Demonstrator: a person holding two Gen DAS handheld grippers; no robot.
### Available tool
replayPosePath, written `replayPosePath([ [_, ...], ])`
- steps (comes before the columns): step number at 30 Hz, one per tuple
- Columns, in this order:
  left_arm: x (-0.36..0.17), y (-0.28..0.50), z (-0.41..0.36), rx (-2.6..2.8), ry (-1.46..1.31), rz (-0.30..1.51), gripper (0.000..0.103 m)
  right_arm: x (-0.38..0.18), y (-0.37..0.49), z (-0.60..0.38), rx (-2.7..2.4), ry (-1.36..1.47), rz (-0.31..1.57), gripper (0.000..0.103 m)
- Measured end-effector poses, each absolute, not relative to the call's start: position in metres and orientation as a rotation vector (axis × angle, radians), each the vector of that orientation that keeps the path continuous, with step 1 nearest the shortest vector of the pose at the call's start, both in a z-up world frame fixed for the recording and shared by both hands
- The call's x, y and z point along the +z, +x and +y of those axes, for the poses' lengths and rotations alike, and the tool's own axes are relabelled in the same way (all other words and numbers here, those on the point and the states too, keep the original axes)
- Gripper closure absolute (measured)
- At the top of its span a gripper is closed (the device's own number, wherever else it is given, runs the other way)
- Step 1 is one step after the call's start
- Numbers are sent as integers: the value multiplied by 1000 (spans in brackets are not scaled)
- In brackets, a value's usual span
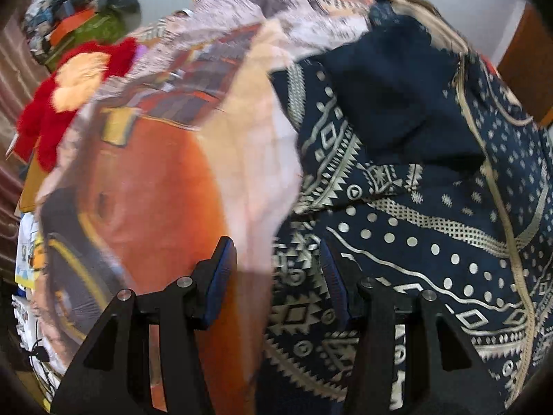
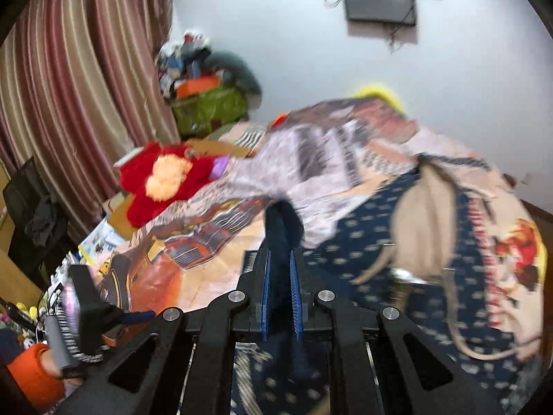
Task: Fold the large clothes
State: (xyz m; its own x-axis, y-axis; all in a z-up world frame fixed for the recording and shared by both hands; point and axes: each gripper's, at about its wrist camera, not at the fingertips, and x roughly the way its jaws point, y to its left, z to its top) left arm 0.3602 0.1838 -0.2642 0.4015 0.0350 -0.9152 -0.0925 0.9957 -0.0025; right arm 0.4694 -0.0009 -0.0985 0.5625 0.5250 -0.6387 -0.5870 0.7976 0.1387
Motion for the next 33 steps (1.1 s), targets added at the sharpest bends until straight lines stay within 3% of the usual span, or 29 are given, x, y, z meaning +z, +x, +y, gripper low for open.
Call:
replayPosePath([
  [5, -282, 375, 171, 131, -62, 1189, 52, -86, 461, -61, 584, -71, 696, 95],
  [15, -274, 370, 169, 134, -62, 1161, 52, -152, 480, -47, 635, -49, 921, 91],
  [16, -275, 370, 170, 130, -62, 1165, 52, -160, 483, -42, 638, -44, 942, 85],
  [18, -280, 372, 173, 120, -62, 1168, 52, -176, 490, -33, 642, -17, 984, 60],
  [19, -282, 373, 173, 115, -55, 1171, 52, -184, 494, -30, 643, 13, 987, 41],
  [20, -284, 374, 172, 107, -44, 1161, 52, -188, 496, -27, 646, 33, 980, 35],
  [33, -293, 398, 165, 85, 10, 1063, 52, -243, 563, 29, 621, -28, 1009, 38],
])
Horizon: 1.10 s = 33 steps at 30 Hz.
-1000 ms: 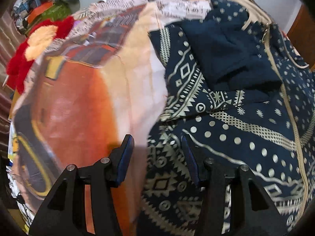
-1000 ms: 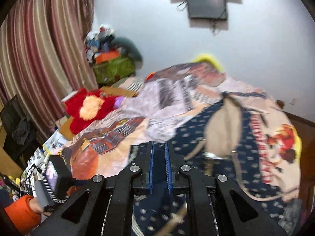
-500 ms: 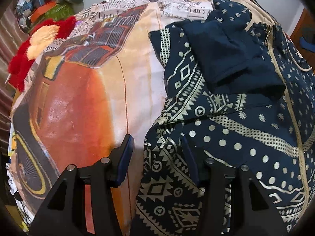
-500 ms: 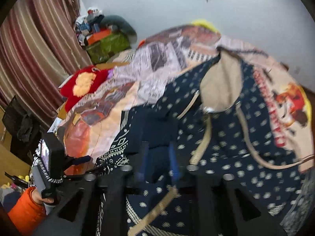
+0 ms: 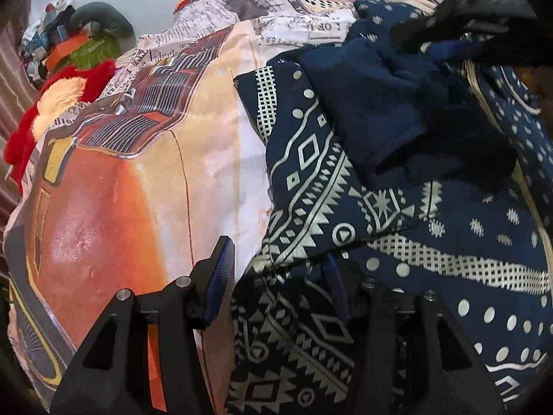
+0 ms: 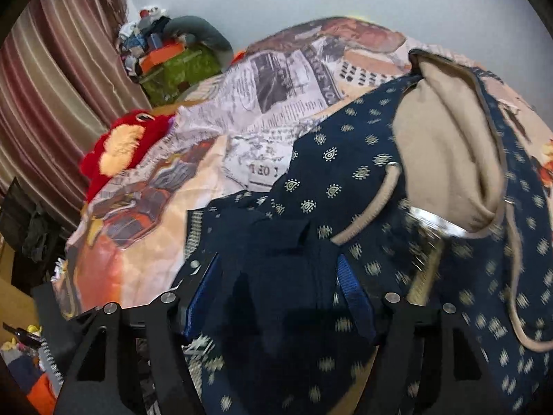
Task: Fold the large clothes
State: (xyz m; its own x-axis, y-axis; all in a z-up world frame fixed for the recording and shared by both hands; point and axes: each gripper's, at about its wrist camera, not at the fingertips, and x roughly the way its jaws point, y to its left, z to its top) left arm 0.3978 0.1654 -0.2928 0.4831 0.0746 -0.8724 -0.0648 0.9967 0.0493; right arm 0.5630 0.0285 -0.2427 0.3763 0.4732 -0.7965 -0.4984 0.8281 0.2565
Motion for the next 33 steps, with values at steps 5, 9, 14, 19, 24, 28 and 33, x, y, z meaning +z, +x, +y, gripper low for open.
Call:
replayPosePath([
  [5, -294, 400, 168, 81, 0, 1043, 52, -257, 573, 45, 603, -45, 1003, 63],
  [9, -294, 399, 166, 91, 2, 1028, 52, -258, 571, 50, 611, -35, 1003, 91],
  [14, -293, 398, 167, 99, -21, 1025, 52, -229, 552, 36, 649, 4, 939, 97],
  [19, -288, 398, 173, 140, -60, 1017, 52, -178, 527, -5, 655, 42, 852, 97],
  [24, -278, 396, 185, 230, -123, 990, 52, -132, 503, -64, 624, 107, 804, 97],
  [28, -270, 392, 192, 284, -145, 978, 52, -104, 484, -119, 567, 155, 780, 97],
  [33, -269, 384, 187, 307, -133, 1001, 52, -94, 469, -181, 465, 200, 769, 97],
])
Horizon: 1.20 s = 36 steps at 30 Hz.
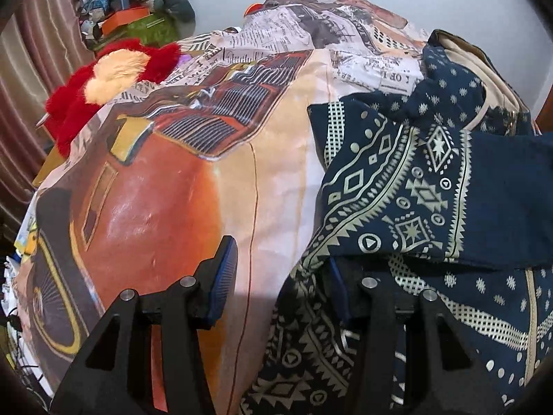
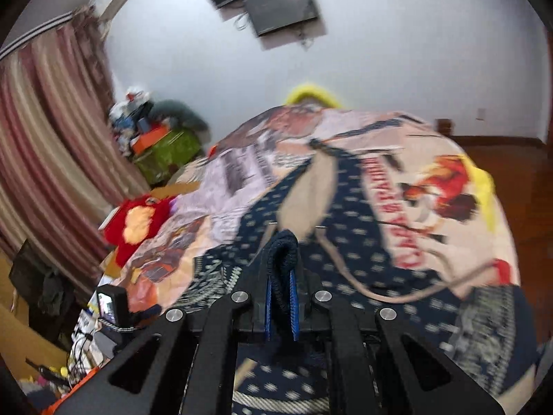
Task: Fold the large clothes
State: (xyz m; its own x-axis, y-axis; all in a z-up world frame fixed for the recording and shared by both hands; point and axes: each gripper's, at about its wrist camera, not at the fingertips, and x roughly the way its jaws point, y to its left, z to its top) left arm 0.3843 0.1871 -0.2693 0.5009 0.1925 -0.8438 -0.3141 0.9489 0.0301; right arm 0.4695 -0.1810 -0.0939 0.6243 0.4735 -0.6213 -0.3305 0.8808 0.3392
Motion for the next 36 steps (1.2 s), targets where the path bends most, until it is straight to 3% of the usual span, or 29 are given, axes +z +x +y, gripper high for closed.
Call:
replayPosePath([
  [11, -280, 385, 169, 375, 9, 1042, 52, -144, 464, -289, 271, 331, 874, 98],
  [20, -278, 385, 170, 404, -6, 1047, 52, -193, 460, -296, 246, 281, 1000, 97],
  [28, -261, 363, 162, 322, 50, 1093, 52, -203, 461, -298, 223, 207, 1088, 96],
  [30, -249, 356, 159, 292, 54, 1091, 52, -200, 460, -299, 214, 193, 1104, 88],
  [32, -235, 353, 156, 273, 51, 1080, 52, -195, 457, -304, 197, 189, 1102, 59],
  [34, -219, 352, 150, 259, 51, 1057, 52, -185, 452, -309, 194, 203, 1062, 37],
  [36, -201, 355, 142, 234, 41, 1023, 51, -172, 445, -316, 193, 208, 1021, 35],
])
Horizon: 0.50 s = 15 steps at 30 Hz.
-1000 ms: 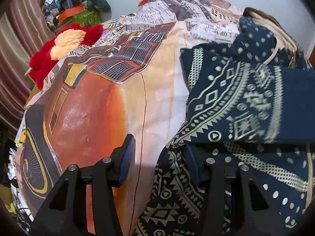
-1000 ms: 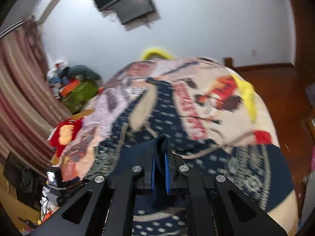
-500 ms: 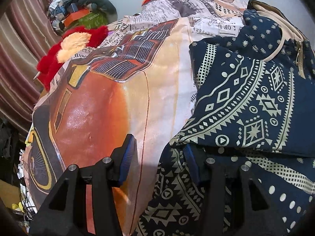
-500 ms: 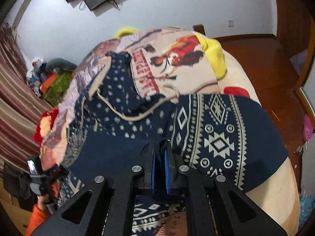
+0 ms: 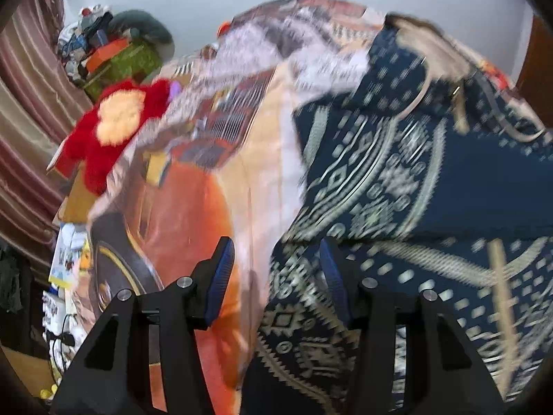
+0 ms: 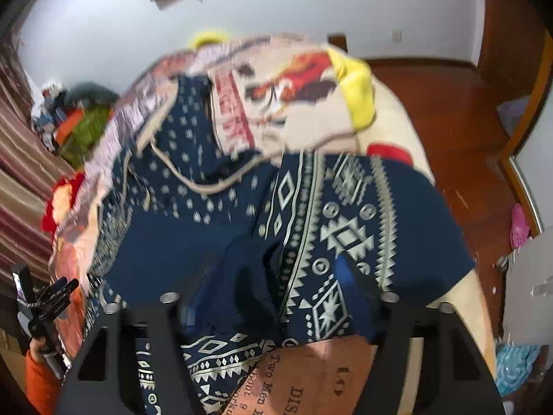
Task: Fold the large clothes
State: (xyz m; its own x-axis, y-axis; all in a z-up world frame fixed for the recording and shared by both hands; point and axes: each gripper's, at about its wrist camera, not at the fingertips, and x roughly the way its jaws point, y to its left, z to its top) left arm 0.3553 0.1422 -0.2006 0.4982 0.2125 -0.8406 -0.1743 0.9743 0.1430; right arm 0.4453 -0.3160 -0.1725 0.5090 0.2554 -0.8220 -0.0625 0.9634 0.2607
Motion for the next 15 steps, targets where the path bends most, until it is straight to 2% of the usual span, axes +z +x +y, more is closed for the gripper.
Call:
replayPosePath([
  [3, -176, 365, 128, 194, 7, 973, 42, -153, 437, -331, 181, 217, 988, 34],
  [7, -153, 383, 103, 119, -37, 920, 32, -133, 426, -359, 150, 253, 946, 28],
  [11, -144, 405, 68, 43, -53, 920, 30, -130, 414, -398, 86, 302, 936, 24],
  [15, -155, 428, 26, -62, -67, 983, 30, -150, 409, -429, 46, 362, 992, 23],
])
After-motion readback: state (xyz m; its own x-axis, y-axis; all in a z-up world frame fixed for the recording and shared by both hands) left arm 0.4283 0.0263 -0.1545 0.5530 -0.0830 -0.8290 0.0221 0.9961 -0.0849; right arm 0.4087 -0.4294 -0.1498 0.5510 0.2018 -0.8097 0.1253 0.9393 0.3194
